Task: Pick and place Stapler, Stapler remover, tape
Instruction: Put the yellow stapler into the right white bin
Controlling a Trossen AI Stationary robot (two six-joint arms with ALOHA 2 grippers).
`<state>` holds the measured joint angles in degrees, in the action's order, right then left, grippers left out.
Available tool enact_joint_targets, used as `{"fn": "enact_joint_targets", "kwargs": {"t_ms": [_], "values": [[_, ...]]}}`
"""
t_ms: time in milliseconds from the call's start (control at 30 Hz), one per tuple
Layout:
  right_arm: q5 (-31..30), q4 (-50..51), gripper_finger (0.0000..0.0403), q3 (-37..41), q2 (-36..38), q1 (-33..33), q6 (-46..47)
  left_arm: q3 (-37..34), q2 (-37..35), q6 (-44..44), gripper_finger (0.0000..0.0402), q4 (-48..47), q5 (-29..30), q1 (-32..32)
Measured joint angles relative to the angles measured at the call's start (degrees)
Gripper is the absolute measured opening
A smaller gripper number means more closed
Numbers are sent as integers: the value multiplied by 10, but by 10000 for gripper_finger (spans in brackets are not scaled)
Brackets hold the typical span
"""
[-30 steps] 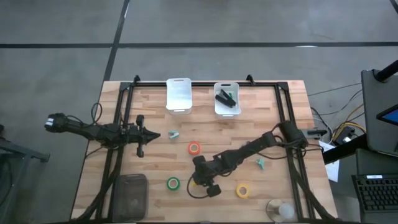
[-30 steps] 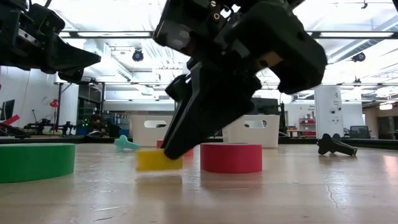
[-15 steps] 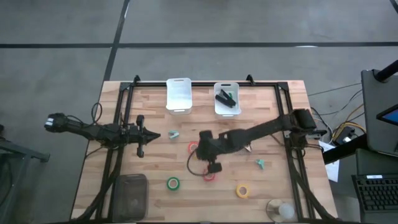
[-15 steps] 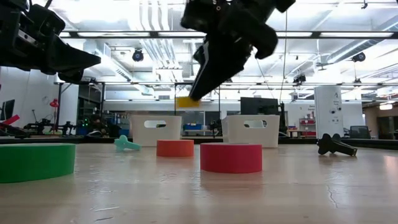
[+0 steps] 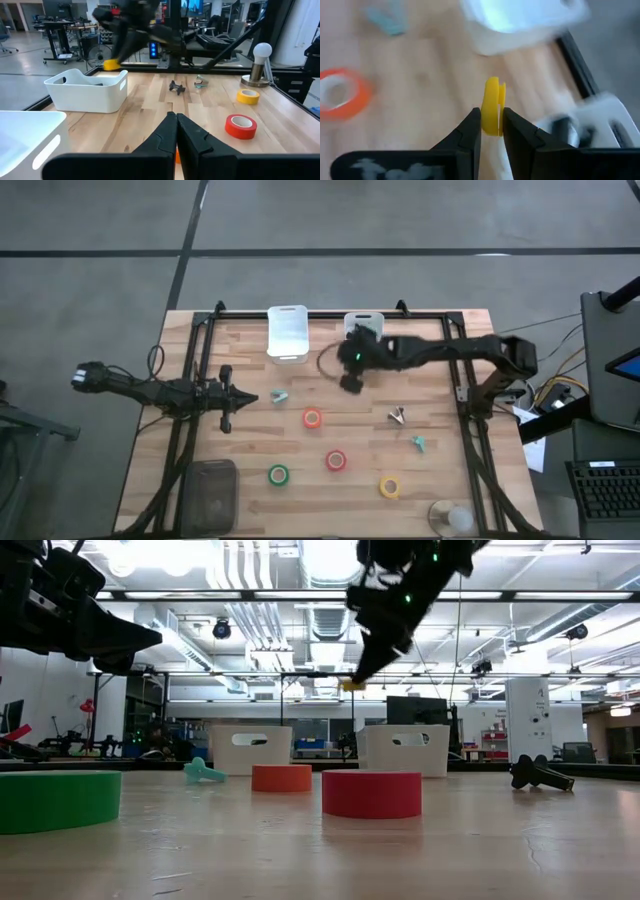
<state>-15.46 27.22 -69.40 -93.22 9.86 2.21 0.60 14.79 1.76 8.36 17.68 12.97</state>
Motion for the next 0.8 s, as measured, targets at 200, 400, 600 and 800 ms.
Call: {"fn": "enact_joint_targets", "kwargs": {"t_ms": [200,400,600,800], "values": [[2,-33,63,56,17,93,52,0,0,0,12,-4,0,0],[2,-56,63,96,8,152,53,0,0,0,12,-5,0,0],[3,-80,63,123,0,165,56,0,0,0,12,-5,0,0],[9,-82,63,125,-7,164,67,0,0,0,12,-5,0,0]]}}
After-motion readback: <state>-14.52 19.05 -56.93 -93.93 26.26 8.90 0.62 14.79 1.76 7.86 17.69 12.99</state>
